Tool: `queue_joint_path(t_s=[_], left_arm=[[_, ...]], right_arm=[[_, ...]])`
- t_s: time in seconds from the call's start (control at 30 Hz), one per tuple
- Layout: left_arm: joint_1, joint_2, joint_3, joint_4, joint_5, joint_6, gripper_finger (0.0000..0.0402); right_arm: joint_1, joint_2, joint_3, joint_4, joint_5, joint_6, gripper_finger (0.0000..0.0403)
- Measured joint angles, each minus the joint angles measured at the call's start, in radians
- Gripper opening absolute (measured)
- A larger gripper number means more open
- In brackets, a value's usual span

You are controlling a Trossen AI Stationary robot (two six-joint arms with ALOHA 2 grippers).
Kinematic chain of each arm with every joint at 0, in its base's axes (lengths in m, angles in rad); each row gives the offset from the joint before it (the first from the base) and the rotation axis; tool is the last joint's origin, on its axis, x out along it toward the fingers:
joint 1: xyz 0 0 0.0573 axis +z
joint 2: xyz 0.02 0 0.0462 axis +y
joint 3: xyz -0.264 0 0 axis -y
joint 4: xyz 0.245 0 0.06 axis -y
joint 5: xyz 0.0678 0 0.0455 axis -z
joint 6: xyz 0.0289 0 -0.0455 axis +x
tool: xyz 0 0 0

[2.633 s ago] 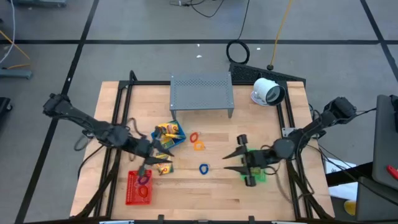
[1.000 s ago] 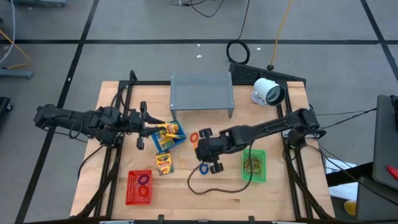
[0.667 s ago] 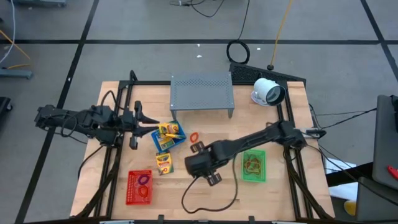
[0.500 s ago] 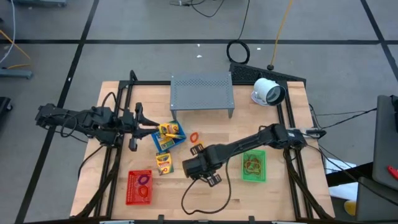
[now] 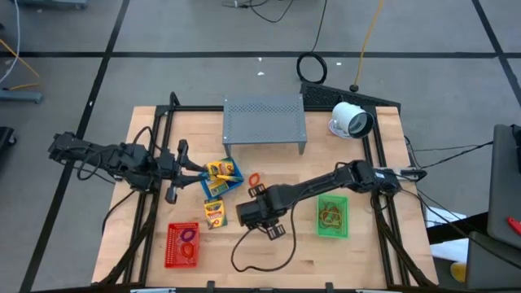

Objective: Pick & Place Office Desk Supplies
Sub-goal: Put the blue spiral keychain into the red bin

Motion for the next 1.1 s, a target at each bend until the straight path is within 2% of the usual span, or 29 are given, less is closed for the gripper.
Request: queue_joint_path(t_s=[0.5,1.1], left_arm=[[-0.005,0.000,0.000,-0.001,0.000,0.002,0.0102],[-0.005,0.000,0.000,-0.002,-0.001,0.010,0.0102]], right_arm=[[-0.019,0.000,-0.189,0.131,-0.004,0.044,0.0141],[-0.019,-0.004,-0.304,0.267,0.000,0.065,0.0139]])
